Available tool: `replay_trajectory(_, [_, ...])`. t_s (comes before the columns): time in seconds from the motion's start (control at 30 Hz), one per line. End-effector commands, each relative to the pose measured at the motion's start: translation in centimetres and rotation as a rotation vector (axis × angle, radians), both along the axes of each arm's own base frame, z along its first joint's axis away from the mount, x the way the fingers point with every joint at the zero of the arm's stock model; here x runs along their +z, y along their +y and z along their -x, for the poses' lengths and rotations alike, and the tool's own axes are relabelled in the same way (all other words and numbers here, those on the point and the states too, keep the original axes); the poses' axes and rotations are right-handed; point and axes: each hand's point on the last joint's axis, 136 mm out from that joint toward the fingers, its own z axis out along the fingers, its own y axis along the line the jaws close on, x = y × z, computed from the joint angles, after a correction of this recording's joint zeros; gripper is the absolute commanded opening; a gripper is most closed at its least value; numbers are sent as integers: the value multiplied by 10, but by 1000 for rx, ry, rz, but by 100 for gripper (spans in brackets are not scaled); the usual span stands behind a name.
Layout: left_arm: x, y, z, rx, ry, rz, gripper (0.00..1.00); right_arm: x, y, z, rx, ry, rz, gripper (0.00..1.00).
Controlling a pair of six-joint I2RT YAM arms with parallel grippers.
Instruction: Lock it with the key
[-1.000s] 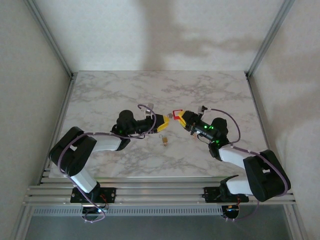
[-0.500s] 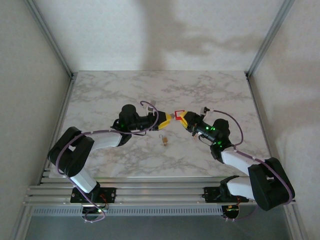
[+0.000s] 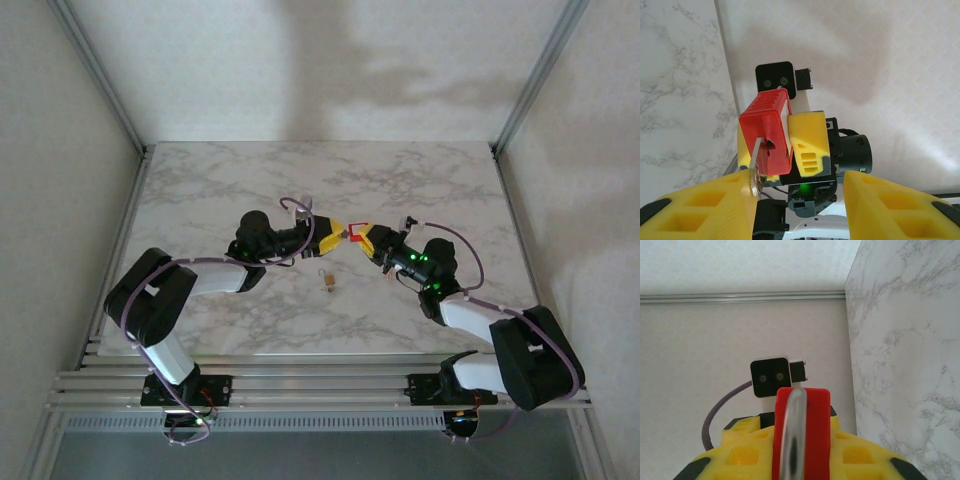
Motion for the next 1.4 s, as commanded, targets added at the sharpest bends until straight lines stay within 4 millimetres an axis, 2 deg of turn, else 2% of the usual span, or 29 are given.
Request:
replay_trajectory(0.0, [10,-1,3,-32,-39,27,48,10,3,2,15,-42,-30,0])
replay_trajectory(0.3, [1,-3,4,-38,-29,0,45,5,7,5,29,-37,-24,0])
replay_trajectory(0.7, [0,-5,0,-45,-37,-21,35,4,10,9,47,-47,-30,0])
replay_trajectory(0.8, [-1,-6,1,-52,-38,-23,28,4,10,10,51,-47,-30,0])
replay_trajectory(1.17, [-5,-8,-3,-65,-39,-38,13,4,12,16,76,-53,-32,0])
replay_trajectory(1.3, [-6,-7,-3,-62,-44,-43,0,0,12,18,79,-49,-28,0])
replay_trajectory(1.37, [-6,-6,-3,-58,-49,-43,0,-1,11,18,76,-47,-28,0])
